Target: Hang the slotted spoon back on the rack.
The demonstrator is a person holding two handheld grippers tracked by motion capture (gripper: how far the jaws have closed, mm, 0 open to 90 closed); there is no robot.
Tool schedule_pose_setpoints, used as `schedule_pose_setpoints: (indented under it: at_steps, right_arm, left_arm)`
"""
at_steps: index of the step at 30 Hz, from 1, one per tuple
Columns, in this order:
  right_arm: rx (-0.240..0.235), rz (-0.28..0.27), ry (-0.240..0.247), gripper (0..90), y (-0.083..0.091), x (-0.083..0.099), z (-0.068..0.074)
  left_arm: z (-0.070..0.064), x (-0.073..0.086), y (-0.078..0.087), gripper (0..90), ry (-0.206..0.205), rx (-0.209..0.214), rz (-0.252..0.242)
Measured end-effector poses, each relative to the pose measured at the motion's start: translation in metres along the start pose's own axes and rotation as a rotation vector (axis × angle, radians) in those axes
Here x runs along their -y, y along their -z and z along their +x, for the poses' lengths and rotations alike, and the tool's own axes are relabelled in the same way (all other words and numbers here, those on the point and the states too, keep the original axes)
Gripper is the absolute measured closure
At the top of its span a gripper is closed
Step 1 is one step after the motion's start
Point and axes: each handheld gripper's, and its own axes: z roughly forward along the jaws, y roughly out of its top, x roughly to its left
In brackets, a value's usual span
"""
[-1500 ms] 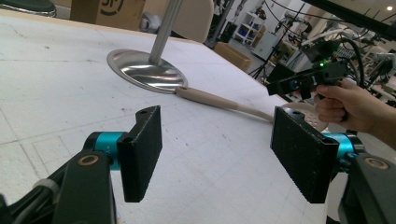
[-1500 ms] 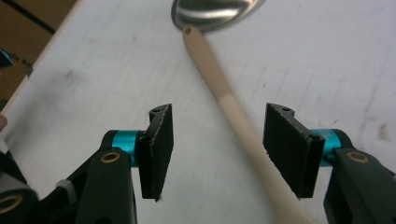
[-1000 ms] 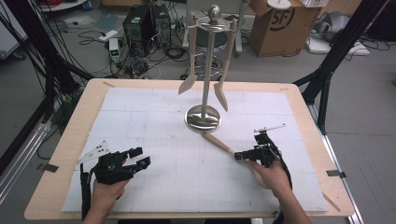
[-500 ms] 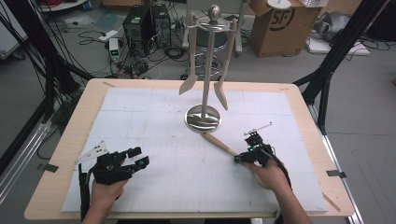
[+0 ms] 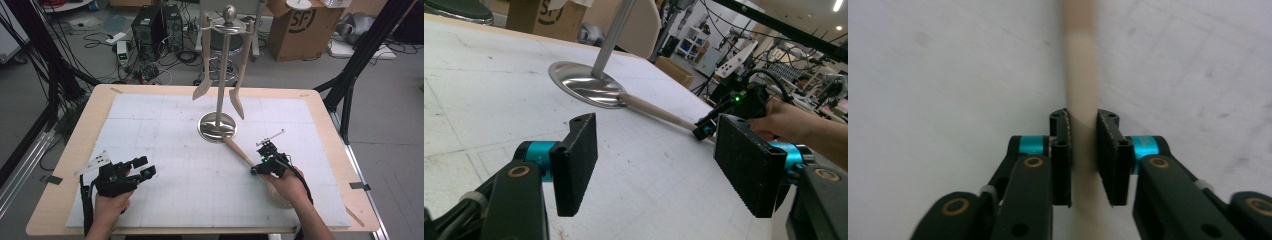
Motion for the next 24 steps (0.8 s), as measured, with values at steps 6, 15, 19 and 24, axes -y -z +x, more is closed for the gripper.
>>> schedule_pose_setpoints:
  at_steps: [6,15,19,24]
  right_arm:
    - [-0.183,-0.141,-0.139,78.8,0.011,0.006,-0.001]
    - [-0.282,-0.267,-0.102,78.8,0.020,0.020,0.016]
    - [-0.301,-0.365,-0.099,78.7,0.034,0.018,0.022]
    - [-0.307,-0.500,-0.113,78.7,0.052,0.014,0.027]
  left_arm:
    - [0.000,-0.001,0.002,34.5,0.003,-0.001,-0.008]
    - [-0.001,0.000,0.001,34.5,-0.001,-0.001,-0.007]
    - [-0.001,0.000,0.000,34.5,0.000,0.001,-0.002]
    - [0.000,0.000,-0.001,34.6,-0.003,0.002,0.002]
